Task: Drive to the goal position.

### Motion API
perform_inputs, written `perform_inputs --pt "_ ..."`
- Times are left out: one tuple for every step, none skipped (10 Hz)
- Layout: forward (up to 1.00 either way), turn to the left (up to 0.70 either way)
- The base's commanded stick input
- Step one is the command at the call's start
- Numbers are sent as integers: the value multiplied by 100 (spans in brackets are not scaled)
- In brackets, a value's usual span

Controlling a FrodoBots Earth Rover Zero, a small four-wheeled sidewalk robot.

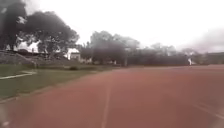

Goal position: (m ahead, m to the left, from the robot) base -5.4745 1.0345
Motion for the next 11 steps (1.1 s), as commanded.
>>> perform_inputs --pt "70 1" --pt "70 1" --pt "70 1" --pt "70 1" --pt "70 1" --pt "70 1" --pt "70 1" --pt "70 1" --pt "70 1" --pt "70 -3" --pt "70 -4"
